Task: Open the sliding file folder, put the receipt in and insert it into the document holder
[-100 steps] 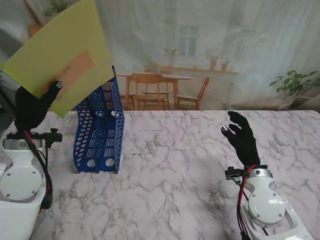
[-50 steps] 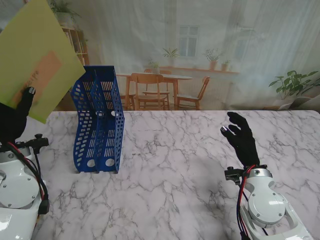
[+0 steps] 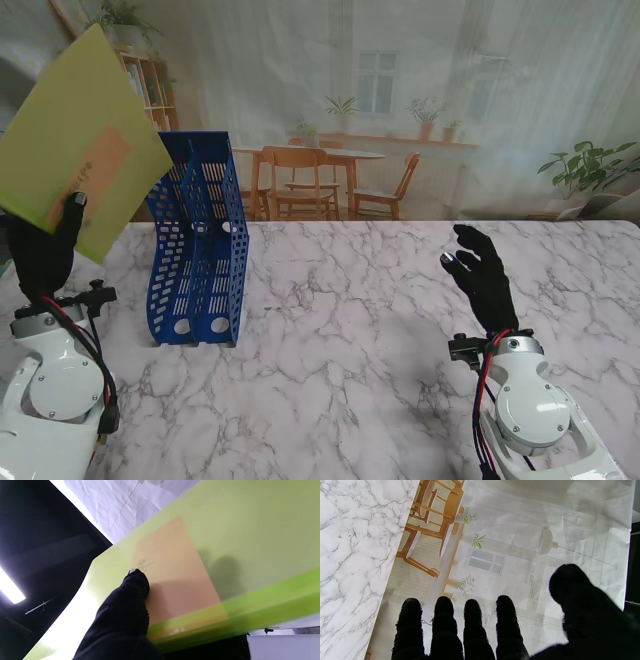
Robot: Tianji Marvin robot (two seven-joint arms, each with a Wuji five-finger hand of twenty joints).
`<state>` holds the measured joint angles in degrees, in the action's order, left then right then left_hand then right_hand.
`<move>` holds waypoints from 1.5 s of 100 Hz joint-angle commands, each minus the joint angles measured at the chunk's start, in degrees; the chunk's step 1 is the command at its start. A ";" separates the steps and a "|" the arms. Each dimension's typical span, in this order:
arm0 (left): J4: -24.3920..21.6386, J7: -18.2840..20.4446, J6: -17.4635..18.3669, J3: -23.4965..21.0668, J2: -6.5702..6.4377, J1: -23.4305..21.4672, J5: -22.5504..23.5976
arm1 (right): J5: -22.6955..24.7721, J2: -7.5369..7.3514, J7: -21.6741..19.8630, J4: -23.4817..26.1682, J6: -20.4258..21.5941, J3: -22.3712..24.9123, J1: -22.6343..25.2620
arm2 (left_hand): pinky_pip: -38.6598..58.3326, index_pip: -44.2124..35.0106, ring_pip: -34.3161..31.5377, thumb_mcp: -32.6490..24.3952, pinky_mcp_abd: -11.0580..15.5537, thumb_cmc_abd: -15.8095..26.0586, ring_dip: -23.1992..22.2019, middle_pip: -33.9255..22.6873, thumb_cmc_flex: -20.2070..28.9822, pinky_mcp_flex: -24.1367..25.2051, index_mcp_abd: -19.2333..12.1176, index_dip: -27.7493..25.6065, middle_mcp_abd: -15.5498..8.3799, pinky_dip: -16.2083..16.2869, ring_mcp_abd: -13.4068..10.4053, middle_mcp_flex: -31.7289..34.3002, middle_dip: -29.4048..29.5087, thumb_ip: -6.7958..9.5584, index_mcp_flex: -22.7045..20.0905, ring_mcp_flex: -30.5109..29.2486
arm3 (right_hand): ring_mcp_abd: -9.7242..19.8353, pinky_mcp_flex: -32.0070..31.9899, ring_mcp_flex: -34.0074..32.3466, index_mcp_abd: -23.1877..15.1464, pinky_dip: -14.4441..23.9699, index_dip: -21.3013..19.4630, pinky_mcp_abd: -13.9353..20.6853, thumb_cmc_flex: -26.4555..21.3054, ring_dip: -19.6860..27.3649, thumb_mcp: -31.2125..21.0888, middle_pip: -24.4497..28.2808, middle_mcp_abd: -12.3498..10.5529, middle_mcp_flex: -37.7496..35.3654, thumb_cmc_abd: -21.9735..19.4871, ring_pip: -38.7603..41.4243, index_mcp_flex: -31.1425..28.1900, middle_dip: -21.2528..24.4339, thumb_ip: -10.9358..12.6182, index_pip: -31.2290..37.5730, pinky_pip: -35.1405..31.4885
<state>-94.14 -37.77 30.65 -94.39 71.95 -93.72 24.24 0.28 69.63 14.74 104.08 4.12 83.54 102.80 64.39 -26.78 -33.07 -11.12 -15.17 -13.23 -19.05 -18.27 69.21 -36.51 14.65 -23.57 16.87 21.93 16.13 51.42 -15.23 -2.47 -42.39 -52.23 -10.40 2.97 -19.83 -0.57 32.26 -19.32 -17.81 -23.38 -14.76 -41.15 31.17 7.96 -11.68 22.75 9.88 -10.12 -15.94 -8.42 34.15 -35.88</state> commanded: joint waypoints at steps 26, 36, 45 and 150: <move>2.96 -2.33 -1.69 2.14 1.31 2.11 -1.10 | -0.54 0.14 -0.49 0.49 -1.04 -0.04 0.36 | 1.28 1.01 1.57 -3.35 4.03 5.00 0.22 1.02 4.75 0.77 0.59 1.07 0.21 -0.22 0.00 -2.91 0.71 0.27 1.71 2.33 | 1.73 0.25 0.53 0.48 1.55 0.96 2.83 -1.53 0.43 1.41 1.03 -0.24 0.39 -1.62 -0.63 0.45 -0.27 1.13 0.56 0.52; 3.63 -3.16 -1.92 2.81 1.64 2.88 -1.85 | -0.67 0.16 -0.50 0.63 -1.51 -0.11 0.33 | 1.09 1.08 1.62 -3.18 4.08 5.14 0.19 1.06 4.75 1.00 0.42 1.10 0.10 -0.17 -0.07 -3.10 0.72 0.26 1.92 2.53 | 1.73 0.20 0.50 0.44 1.63 0.92 2.85 -1.58 0.42 1.41 1.07 -0.26 0.40 -1.66 -0.57 0.37 -0.29 1.14 0.55 0.48; 4.46 -3.75 -2.90 3.75 1.77 3.81 -2.15 | -0.68 0.12 -0.67 0.76 -1.78 -0.03 0.40 | 0.98 1.05 1.67 -3.01 4.16 5.27 0.16 1.03 4.75 1.16 0.25 1.06 -0.08 -0.09 0.01 -3.23 0.70 0.22 2.02 2.73 | 1.71 0.23 0.49 0.44 1.70 0.88 2.80 -1.58 0.41 1.46 1.10 -0.19 0.36 -1.68 -0.53 0.31 -0.30 1.13 0.55 0.43; 15.73 -7.26 -11.01 13.28 3.49 10.29 -7.49 | -0.57 0.05 -0.99 1.01 -2.28 0.23 0.83 | -1.64 2.57 3.09 -0.17 3.97 7.82 -0.13 1.31 4.75 7.13 1.15 1.42 0.21 1.21 0.67 -7.31 0.64 -0.01 4.68 8.34 | 1.73 0.04 0.26 0.54 1.88 0.67 2.84 -1.98 0.38 2.04 1.06 -0.13 0.34 -2.04 -0.38 0.00 -0.28 1.16 0.20 -0.29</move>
<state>-79.53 -45.53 20.17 -81.71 74.77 -83.73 17.10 -0.36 69.60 13.80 105.08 2.06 83.78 103.34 64.19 -25.27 -30.98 -11.16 -15.17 -10.27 -19.05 -17.25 69.91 -29.81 15.66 -22.90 17.56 22.61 17.12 46.23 -14.65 -2.47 -38.86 -44.90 -10.40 3.07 -19.84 -0.49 32.98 -19.31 -17.79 -23.96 -14.76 -40.51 31.19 8.09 -11.72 22.17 9.88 -10.17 -15.94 -8.31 34.15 -35.83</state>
